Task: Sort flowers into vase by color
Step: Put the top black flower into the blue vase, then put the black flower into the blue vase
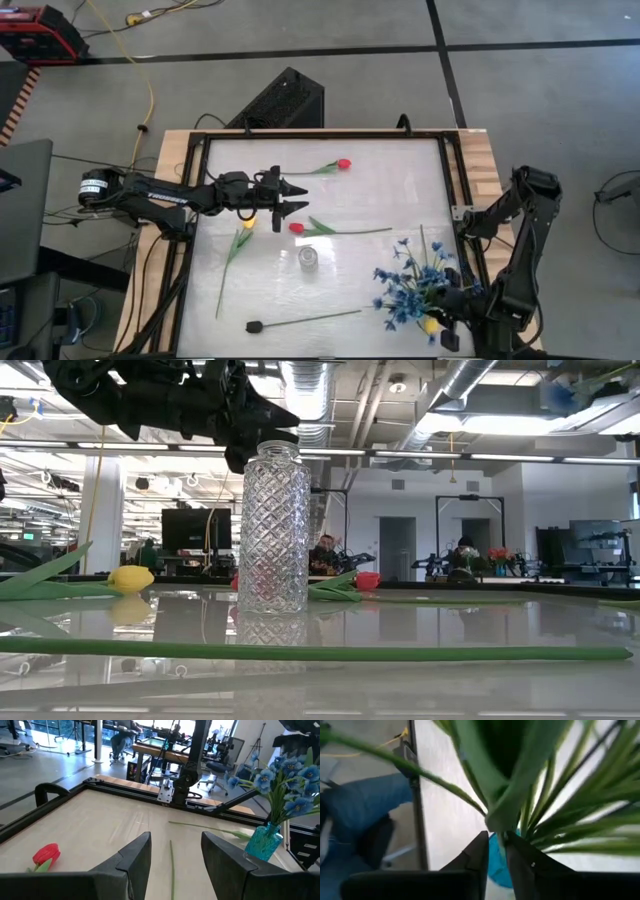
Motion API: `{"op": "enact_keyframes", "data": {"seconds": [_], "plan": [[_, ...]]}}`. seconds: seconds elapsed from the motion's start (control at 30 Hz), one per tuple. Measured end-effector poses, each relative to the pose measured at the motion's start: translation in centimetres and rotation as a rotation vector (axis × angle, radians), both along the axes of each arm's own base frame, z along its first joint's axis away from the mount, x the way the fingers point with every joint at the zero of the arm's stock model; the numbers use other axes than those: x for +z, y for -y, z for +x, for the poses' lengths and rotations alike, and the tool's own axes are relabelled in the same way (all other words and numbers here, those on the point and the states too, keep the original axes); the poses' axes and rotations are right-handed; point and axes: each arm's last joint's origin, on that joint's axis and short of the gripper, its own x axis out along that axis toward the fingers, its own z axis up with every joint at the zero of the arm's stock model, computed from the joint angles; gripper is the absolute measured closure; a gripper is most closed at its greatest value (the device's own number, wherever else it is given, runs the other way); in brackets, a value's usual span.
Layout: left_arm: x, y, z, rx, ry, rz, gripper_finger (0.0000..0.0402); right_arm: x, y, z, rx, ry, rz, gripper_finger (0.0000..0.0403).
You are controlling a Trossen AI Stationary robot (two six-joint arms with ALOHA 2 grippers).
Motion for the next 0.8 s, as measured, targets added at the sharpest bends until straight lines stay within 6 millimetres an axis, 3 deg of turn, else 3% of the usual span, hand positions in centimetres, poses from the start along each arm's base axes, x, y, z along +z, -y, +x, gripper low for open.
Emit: {"op": "enact_keyframes", "data": {"seconds": [0.23, 0.5, 0.63, 0.8], "plan": [[0.1, 0.0, 0.0, 0.0, 0.011, 0.008, 0.0239, 3.1, 1.5, -0.6, 0.026, -0.095, 0.206, 0.0278], [-0.3, 0.1, 0.0, -0.031, -0.029, 0.005, 0.0239, 7.2, 3.8, -0.6, 0.033, -0.067, 0.402, 0.0279], [-0.8, 0.3, -0.1, -0.122, -0.078, -0.007, 0.0239, 10.1, 4.6, -0.7, 0.108, 0.02, 0.492, 0.028], [-1.4, 0.7, -0.2, -0.26, -0.142, -0.035, 0.0239, 14.5, 5.1, -0.7, 0.353, 0.277, 0.456, 0.028]]}}
